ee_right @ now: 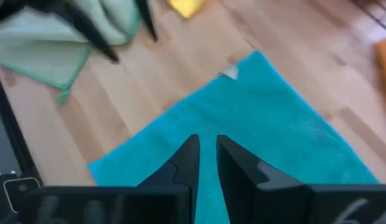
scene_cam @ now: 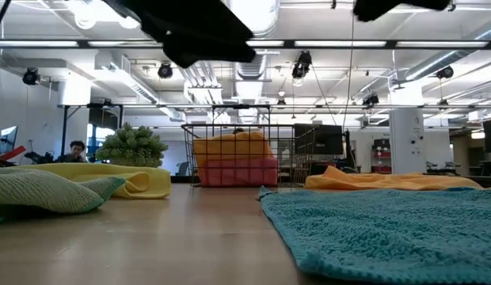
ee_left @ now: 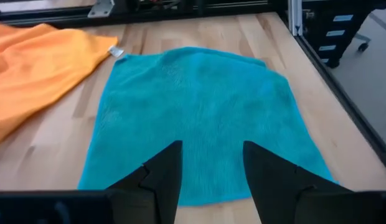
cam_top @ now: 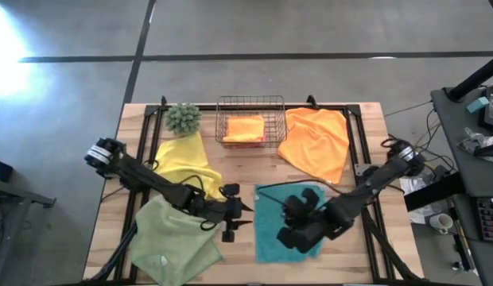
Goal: Fold microfiber towels
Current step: Fold the blue microfiber towel
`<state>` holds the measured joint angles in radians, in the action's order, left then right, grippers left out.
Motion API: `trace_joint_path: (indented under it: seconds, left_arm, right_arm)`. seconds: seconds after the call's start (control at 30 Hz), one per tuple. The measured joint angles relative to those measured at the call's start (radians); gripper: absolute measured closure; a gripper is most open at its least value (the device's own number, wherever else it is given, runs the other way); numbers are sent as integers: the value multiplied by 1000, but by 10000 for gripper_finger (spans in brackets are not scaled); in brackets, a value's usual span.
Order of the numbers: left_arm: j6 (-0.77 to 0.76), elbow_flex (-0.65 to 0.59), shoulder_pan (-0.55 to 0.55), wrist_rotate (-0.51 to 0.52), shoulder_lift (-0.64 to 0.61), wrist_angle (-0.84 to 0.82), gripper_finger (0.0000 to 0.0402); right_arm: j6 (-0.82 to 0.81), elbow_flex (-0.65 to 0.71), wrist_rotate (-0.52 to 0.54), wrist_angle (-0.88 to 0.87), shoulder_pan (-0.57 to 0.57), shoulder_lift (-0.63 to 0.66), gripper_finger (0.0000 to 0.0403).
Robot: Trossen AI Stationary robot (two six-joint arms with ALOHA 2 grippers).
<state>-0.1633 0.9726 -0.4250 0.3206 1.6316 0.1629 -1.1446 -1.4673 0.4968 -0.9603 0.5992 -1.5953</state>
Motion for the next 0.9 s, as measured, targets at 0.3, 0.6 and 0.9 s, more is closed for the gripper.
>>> trace_joint_path:
  seconds: [0.3, 0.6, 0.9]
  left_arm:
    - [13, 72, 35, -1, 189, 163, 249]
    - [-40, 164, 57, -39, 325, 168, 249]
    - [-225, 197, 66, -75, 462, 130, 249]
  right_arm:
    - [-60, 1, -5, -170, 15, 57, 355]
    - [-64, 34, -8, -282, 100, 56, 355]
    - [-180, 110, -25, -313, 218, 94, 355]
